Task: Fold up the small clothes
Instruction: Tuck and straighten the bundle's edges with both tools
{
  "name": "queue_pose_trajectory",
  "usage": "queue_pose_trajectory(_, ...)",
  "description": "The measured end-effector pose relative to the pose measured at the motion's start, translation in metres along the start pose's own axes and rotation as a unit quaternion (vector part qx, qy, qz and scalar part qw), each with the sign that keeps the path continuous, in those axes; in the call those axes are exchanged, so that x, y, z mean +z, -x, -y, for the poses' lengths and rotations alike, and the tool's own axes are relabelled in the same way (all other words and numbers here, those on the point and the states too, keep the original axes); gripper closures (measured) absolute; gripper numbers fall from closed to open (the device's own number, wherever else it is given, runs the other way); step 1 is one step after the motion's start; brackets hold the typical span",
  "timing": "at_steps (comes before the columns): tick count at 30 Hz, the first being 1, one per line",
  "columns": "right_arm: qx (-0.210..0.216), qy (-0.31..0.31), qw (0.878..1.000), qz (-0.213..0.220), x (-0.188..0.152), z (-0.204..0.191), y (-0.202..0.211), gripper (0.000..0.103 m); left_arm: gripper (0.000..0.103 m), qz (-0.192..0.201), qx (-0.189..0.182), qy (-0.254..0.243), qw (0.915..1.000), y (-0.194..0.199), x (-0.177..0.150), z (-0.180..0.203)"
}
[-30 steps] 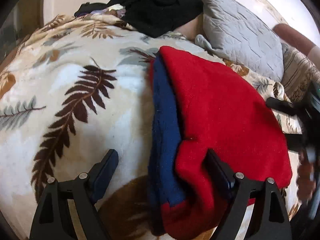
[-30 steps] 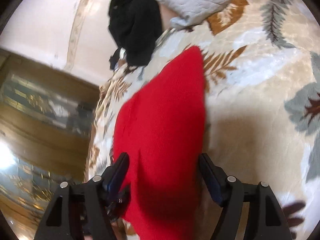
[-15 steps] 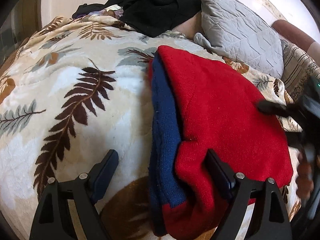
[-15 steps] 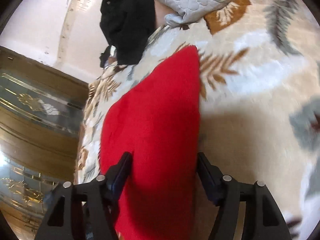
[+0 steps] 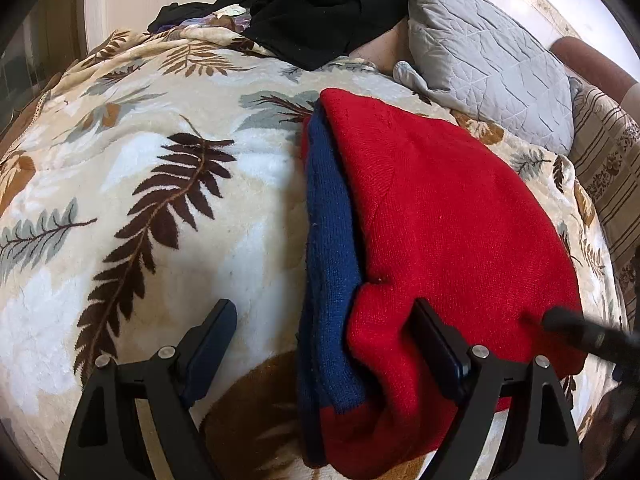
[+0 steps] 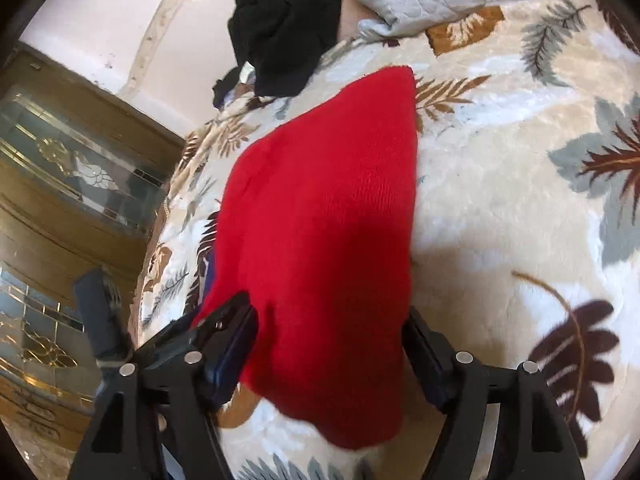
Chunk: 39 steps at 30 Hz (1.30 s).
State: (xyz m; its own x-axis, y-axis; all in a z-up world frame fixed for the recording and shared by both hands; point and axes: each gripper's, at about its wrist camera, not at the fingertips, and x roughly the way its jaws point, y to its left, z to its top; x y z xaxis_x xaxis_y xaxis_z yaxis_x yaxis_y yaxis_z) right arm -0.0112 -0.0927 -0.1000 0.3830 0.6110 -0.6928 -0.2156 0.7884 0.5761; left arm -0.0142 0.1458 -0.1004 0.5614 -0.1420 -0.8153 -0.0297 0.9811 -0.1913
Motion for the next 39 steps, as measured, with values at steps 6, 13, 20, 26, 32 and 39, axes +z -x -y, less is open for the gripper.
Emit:
queue_pose_trajectory(6,-0.005,-0.004,1.000,-0.014,-0.006,0.002,-0.010,0.060,0.014,-0.004,-0.001,-0.001,1.0000,0.001,0.001,-0.001)
queue_pose_trajectory(13,0.040,-0.017,0.999,0.015,0.000,0.014,0.027,0.029,0.015,0.027,-0.074,0.058,0.9952,0.031,0.023,-0.020)
queue_pose_trajectory(20,0.053,-0.064,0.996,-0.025,0.069,0.039,-0.027,0.023,0.014,-0.070,-0.113,0.068,0.9888,-0.032,0.050,-0.011)
queue_pose_trajectory(26,0.033,0.023,0.999,-0.022,0.078,-0.003,-0.017,0.058,0.069,-0.036,-0.122,0.012,0.9918,-0.010,0.057,0.019)
queue_pose_trajectory(32,-0.011,0.053,0.997,0.057,0.093,0.012,0.070,0.058,0.067,0.010,-0.172,-0.019,0.9849,0.012,0.076,0.083)
queue_pose_trajectory(39,-0.089,-0.111,0.989,0.045,0.072,0.126,0.069,0.038,0.022,-0.087,-0.103,-0.019,0.9907,-0.070,0.064,0.140)
